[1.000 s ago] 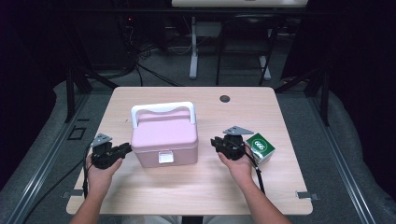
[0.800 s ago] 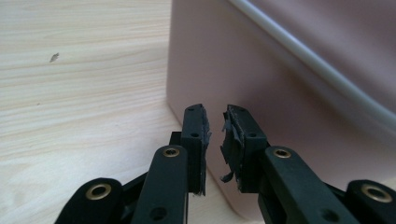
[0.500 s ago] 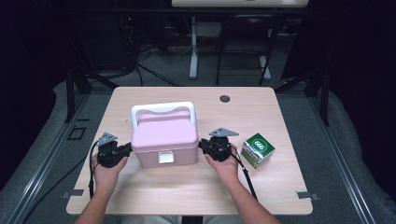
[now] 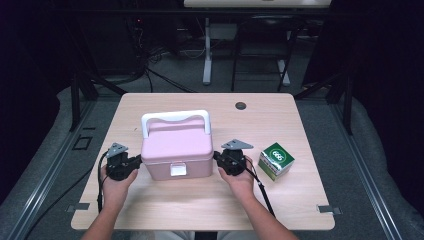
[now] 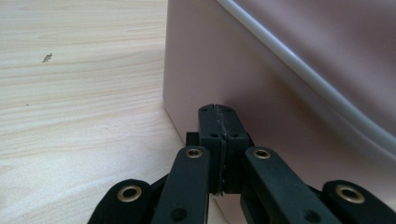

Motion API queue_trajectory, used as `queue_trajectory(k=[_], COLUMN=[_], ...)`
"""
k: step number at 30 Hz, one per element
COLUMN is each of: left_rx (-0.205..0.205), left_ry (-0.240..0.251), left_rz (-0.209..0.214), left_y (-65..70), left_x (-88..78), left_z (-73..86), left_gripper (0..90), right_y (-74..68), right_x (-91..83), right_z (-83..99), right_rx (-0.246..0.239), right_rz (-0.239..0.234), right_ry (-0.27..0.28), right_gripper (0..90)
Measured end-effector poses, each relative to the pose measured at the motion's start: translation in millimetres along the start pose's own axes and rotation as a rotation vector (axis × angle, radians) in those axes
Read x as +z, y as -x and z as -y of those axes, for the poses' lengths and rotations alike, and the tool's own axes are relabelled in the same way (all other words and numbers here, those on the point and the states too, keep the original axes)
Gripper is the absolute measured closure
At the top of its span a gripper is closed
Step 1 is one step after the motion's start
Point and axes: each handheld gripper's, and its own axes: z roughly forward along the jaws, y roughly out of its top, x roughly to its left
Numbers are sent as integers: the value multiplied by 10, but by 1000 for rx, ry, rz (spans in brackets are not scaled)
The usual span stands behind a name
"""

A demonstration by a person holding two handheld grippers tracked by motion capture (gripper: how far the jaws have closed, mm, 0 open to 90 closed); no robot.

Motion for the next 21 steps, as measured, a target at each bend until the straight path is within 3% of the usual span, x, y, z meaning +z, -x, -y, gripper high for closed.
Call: queue_trajectory(k=[11,21], left_rx=[48,78], left_ry=[-31,-45], left_rz=[42,89], left_y=[203,449], left_x=[6,33], left_z=[10,41], left_gripper=[900,900], right_y=[45,84], right_x=[-233,-566], right_z=[86,239], right_rx=[-7,-24], right_rz=[24,55], right_ry=[-27,-51], right_gripper=[900,900])
